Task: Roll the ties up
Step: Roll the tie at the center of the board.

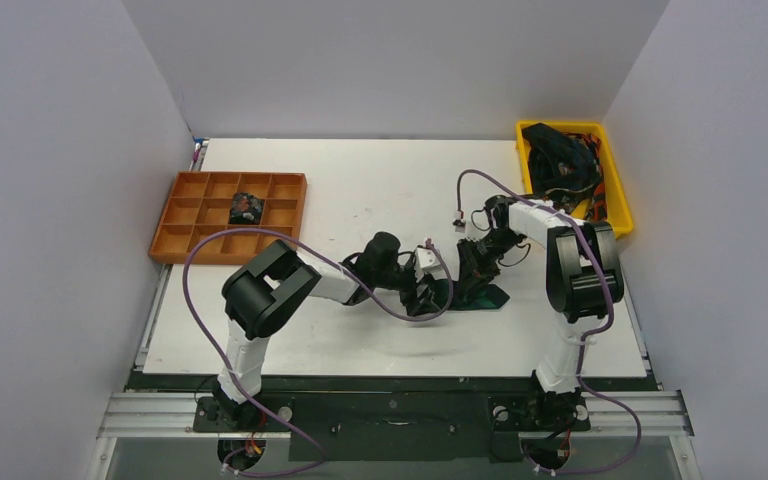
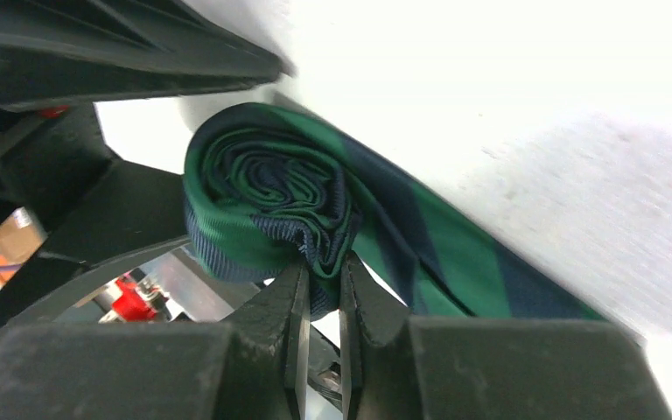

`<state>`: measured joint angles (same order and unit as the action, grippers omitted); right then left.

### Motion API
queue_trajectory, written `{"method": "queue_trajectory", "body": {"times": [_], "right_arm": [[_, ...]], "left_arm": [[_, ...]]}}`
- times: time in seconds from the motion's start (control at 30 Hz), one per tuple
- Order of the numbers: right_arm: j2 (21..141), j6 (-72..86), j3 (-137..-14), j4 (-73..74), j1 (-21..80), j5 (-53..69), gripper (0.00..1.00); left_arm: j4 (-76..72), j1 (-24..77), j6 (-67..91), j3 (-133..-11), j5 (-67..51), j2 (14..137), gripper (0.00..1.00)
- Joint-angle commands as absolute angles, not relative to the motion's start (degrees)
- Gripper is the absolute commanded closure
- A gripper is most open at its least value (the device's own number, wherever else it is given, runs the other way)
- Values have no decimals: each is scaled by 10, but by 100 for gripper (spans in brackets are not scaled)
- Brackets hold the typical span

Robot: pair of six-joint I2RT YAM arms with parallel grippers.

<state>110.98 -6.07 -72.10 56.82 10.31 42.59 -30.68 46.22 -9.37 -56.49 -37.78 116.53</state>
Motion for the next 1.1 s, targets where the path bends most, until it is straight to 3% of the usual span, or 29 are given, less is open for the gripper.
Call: {"method": "queue_trajectory", "body": {"times": [0.0,0.3,0.5,0.57,0.73,1.0,1.07], "right_arm": [[1112,-84,-690,524,102,195,100],[1131,-70,-705,515,148,136,100],[1158,-36,-720,500,178,117,100],[1165,-21,-723,489,180,138,100],[1176,13,-723,439,181,209,100],[1170,45,-708,378,185,286,100],[1171,35,-709,377,185,284,100]], "left_arm": [[-336,460,-68,-555,-372,1140,23],[-404,472,-72,-557,-382,1161,11],[-446,477,-36,-572,-385,1188,9],[-453,479,-25,-574,-384,1195,12],[-459,484,15,-582,-362,1224,31],[-477,483,32,-576,-357,1238,41],[-474,481,22,-565,-362,1235,55]]}}
